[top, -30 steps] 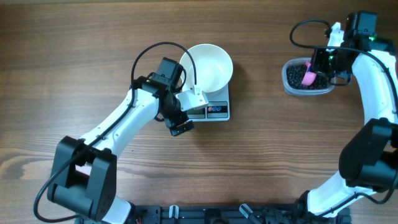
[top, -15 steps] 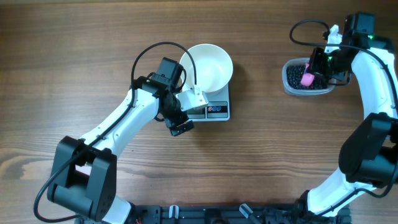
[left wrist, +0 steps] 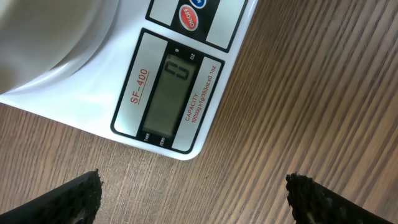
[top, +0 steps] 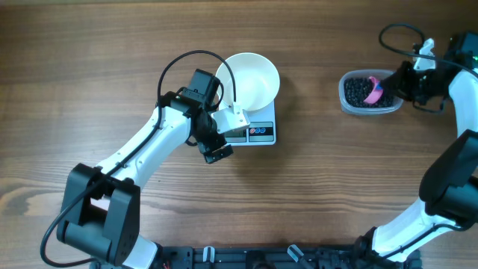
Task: Scoop item into bowl and weigh 150g on scale
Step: 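Dig the pink scoop into the black beans with the right gripper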
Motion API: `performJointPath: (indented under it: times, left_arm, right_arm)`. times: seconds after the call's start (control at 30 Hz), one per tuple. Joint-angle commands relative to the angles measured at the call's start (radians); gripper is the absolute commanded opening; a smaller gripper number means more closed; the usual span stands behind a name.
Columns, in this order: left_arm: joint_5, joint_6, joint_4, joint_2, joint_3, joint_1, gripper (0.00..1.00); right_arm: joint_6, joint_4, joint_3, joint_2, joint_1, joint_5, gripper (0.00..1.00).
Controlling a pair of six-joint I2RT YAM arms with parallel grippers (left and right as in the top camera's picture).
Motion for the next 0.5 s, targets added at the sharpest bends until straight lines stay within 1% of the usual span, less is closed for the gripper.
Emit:
performJointPath:
  times: [0.0,0.13,0.2,0.23,0.27,0.33,0.47]
  left_arm:
    - [0.019,0.019,0.0,0.008,-0.005,0.003,1.0]
    - [0.019,0.019,0.0,0.008,-0.005,0.003,1.0]
    - [0.019,0.02,0.0,0.008,-0.005,0.003,1.0]
    - [0.019,0.019,0.0,0.008,-0.005,0.003,1.0]
    - [0.019,0.019,0.0,0.008,-0.005,0.003,1.0]
    - [0.019,0.019,0.0,0.008,-0.005,0.003,1.0]
    - [0.019,0.019,0.0,0.008,-0.005,0.003,1.0]
  right_arm:
    - [-0.05,-0.007,-0.017,0.032,-0.001,-0.066,0.08]
    - [-0.078,-0.006,-0.017,0.04,-0.001,-0.062,0.12]
    - [-0.077,0.005,-0.017,0.074,-0.001,-0.059,0.13]
    - [-0.078,0.012,-0.017,0.091,-0.001,-0.063,0.13]
    - [-0.082,0.016,-0.017,0.096,-0.001,-0.063,0.09]
    - [-0.084,0.032,-0.016,0.095,-0.016,-0.091,0.06]
    - [-0.085,0.035,-0.016,0.095,-0.085,-0.2,0.06]
